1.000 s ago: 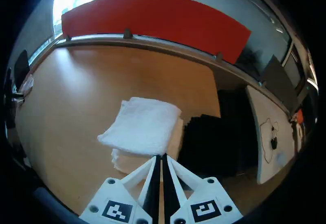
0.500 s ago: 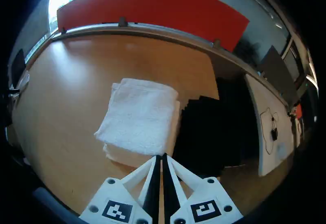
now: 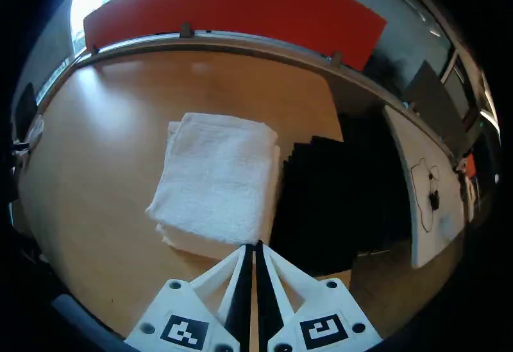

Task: Fold towel

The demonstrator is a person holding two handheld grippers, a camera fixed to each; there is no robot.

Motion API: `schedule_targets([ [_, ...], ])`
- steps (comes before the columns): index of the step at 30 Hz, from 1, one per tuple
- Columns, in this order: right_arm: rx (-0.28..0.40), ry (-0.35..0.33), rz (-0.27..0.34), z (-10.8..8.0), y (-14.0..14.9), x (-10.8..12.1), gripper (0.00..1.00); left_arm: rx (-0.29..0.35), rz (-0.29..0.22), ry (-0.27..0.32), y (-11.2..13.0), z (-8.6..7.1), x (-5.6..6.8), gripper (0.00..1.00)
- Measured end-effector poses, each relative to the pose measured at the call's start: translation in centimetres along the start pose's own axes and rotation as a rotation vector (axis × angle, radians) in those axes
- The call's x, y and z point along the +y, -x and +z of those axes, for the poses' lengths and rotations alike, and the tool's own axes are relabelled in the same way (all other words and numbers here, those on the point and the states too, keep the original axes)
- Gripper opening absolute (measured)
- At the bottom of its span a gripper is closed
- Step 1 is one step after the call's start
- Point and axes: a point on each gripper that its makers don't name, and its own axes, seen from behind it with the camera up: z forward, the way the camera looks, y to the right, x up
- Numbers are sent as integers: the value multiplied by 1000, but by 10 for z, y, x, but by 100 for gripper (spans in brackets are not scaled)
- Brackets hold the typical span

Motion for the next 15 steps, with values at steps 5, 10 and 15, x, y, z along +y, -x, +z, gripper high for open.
schedule_targets([
  [5, -11, 0, 12, 5, 5, 0, 7, -1, 0, -3, 0, -1, 0, 98],
  [10, -14, 0, 22, 8, 8, 1, 7, -3, 1, -7, 0, -1, -1, 98],
  [15, -15, 1, 25, 9, 9, 2, 7, -3, 3, -9, -1, 0, -1, 98],
])
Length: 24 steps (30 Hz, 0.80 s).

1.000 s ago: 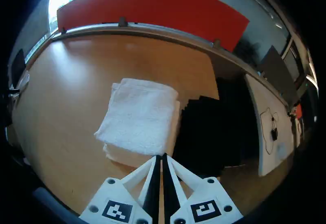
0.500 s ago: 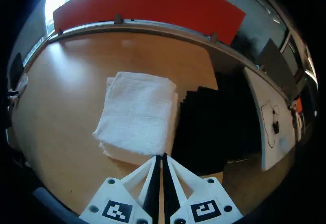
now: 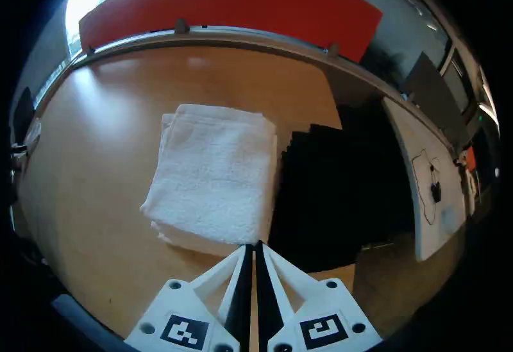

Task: Fold towel

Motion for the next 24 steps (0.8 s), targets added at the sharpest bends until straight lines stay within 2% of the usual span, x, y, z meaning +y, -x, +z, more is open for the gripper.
schedule_targets([
  [8, -6, 3, -4, -1, 1, 2, 7, 0, 4, 4, 0, 1, 4, 98],
  [10, -10, 12, -5, -1, 3, 5, 13, 0, 4, 4, 0, 1, 4, 98],
  [14, -17, 33, -3, -1, 5, 12, 38, 1, 2, 5, -1, 1, 5, 98],
  [16, -17, 37, 0, -2, 6, 14, 46, 1, 2, 5, -1, 1, 5, 98],
  [21, -13, 39, 8, -3, 7, 15, 61, 3, 4, 6, -2, 1, 5, 98],
  [24, -13, 41, 7, -4, 7, 15, 67, 4, 6, 6, -2, 1, 6, 98],
])
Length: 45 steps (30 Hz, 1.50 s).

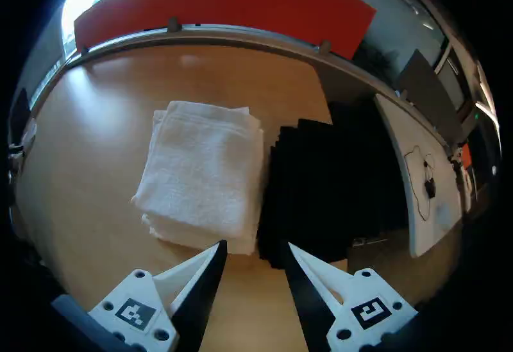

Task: Fold towel

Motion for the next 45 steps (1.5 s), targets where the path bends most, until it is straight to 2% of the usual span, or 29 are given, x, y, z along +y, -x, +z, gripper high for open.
schedule_targets([
  [2, 1, -1, 0, 0, 0, -1, 69, 1, 0, 1, 0, 0, 1, 98],
  [4, 4, -2, 3, 0, -1, -2, 75, 1, 0, 2, 0, 0, 1, 98],
  [6, 9, -4, 8, 0, -2, -3, 93, 1, 0, 2, 0, 0, 1, 98],
  [8, 13, -8, 12, 0, -3, -4, 96, 2, 0, 2, 0, -1, 1, 98],
  [26, 61, -6, 23, -9, -16, -11, 96, 14, -5, 3, 0, -6, -1, 98],
  [45, 288, 29, 151, -44, -57, -27, 96, 43, -9, 1, -9, -12, -3, 98],
])
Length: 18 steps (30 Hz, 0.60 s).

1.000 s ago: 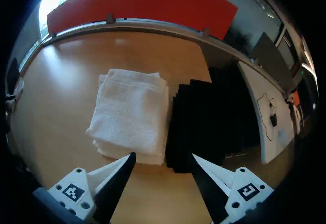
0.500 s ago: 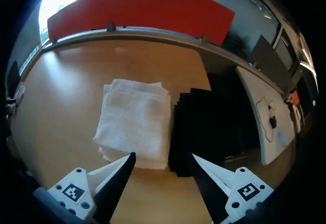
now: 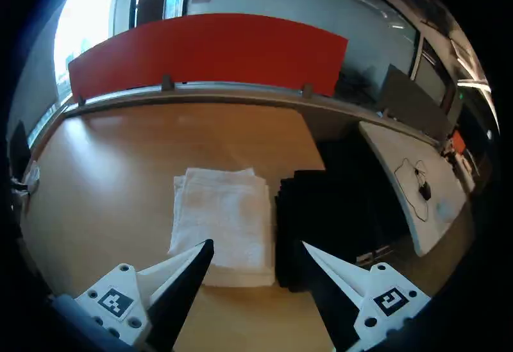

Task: Fold towel

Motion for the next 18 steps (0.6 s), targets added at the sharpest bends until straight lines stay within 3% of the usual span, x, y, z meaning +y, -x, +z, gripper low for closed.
schedule_targets([
  [9, 117, 33, 92, -6, -21, -9, 96, 12, -8, -4, -4, 0, 0, 98],
  [18, 202, 51, 143, -13, -35, -16, 96, 46, -22, -18, -15, -2, -3, 98],
])
